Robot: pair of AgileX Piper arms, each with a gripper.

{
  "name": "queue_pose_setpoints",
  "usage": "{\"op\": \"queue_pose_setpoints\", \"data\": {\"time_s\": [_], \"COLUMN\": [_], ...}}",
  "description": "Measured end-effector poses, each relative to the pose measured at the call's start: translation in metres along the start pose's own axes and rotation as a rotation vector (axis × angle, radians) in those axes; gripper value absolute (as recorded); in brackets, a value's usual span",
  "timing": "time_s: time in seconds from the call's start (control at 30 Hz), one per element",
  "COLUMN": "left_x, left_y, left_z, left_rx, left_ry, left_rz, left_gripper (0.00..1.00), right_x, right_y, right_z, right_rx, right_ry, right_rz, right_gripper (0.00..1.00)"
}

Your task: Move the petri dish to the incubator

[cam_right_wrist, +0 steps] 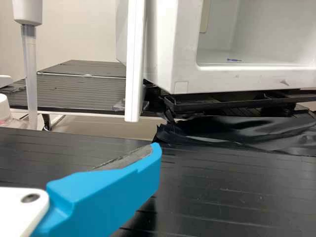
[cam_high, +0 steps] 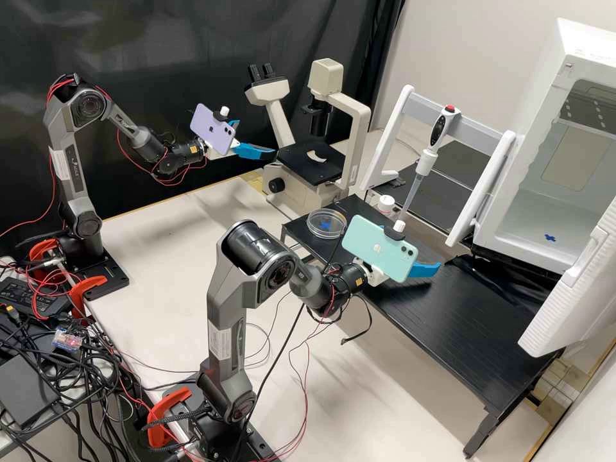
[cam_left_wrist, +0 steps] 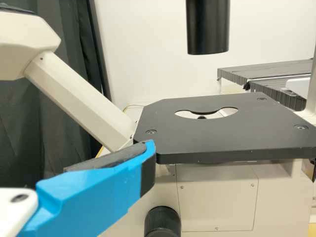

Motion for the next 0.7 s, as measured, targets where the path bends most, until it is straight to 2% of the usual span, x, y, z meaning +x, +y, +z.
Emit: {"op": "queue_pose_setpoints", "data": {"time_s": [0.27,0.4,0.57,0.7], "left_x": [0.0,0.0,0.0,0.0], "left_y": [0.0,0.0,0.0,0.0], "left_z": [0.0,0.0,0.0,0.0], "left_rx": [0.0,0.0,0.0,0.0], "left_ry": [0.0,0.0,0.0,0.0], "left_rz": [0.0,0.0,0.0,0.0], "left_gripper": [1.0,1.0,1.0,1.0], "right_x": [-0.002,-0.017,-0.043,-0.071], "right_y": [0.0,0.003,0.01,0.003], "right_z": [0.001,-0.001,-0.013,-0.034], "right_rx": [0.002,0.025,0.043,0.051], "right_ry": [-0.003,0.012,0.104,0.238], "right_rz": [-0.001,0.003,0.042,0.042], "right_gripper": [1.0,1.0,1.0,1.0]}}
